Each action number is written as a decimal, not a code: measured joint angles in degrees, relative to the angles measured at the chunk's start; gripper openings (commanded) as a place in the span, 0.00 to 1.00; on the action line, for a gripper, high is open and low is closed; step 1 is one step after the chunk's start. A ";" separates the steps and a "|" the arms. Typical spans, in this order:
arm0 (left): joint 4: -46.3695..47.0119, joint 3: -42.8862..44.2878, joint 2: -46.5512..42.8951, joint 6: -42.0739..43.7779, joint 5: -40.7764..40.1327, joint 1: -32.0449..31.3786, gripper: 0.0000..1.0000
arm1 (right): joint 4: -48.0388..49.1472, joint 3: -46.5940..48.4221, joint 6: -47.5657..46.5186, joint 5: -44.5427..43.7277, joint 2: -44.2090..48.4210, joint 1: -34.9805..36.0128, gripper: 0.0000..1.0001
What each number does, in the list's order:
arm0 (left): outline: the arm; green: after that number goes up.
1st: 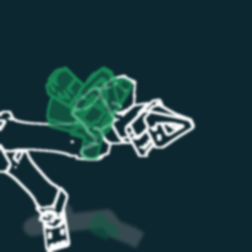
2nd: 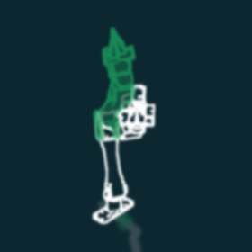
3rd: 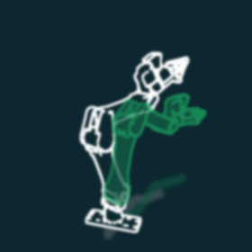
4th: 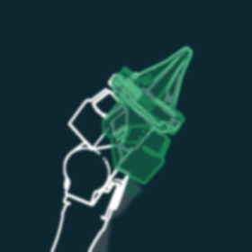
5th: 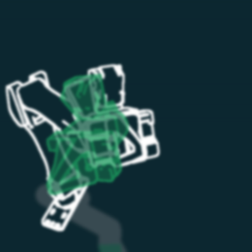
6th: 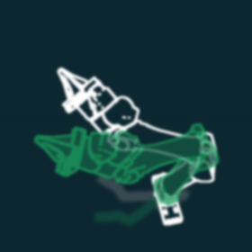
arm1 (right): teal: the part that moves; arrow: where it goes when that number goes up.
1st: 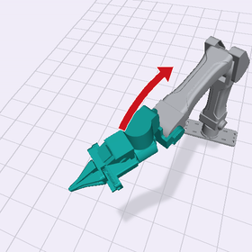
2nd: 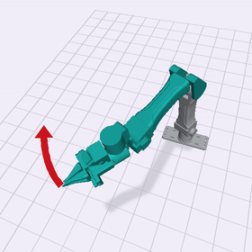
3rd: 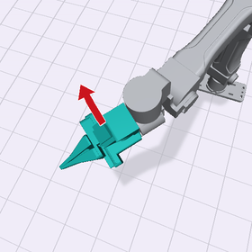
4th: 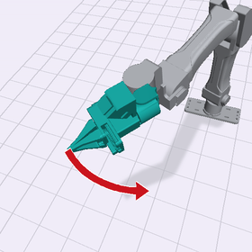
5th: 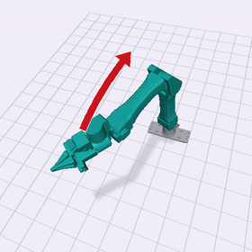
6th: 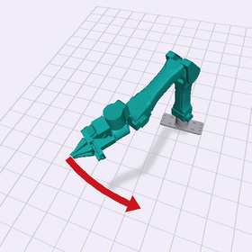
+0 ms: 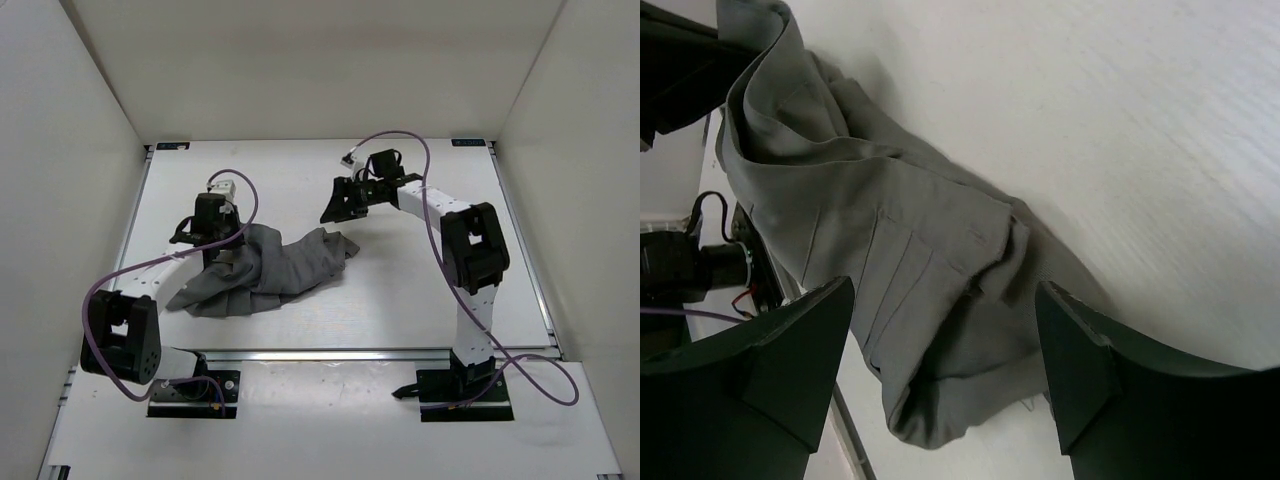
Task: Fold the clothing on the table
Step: Fold the skirt
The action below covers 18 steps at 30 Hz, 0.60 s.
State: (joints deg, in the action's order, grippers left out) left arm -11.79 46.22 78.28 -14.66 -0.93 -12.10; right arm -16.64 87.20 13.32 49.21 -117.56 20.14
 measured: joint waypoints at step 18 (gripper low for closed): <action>-0.22 0.35 0.37 0.24 0.72 0.00 0.00 | -1.57 2.08 -0.26 -2.49 -6.23 5.11 0.70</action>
State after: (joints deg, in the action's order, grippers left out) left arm -12.01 46.57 78.65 -14.41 -0.21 -12.10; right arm -18.22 89.27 13.06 46.72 -123.79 25.26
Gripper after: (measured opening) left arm 0.078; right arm 0.698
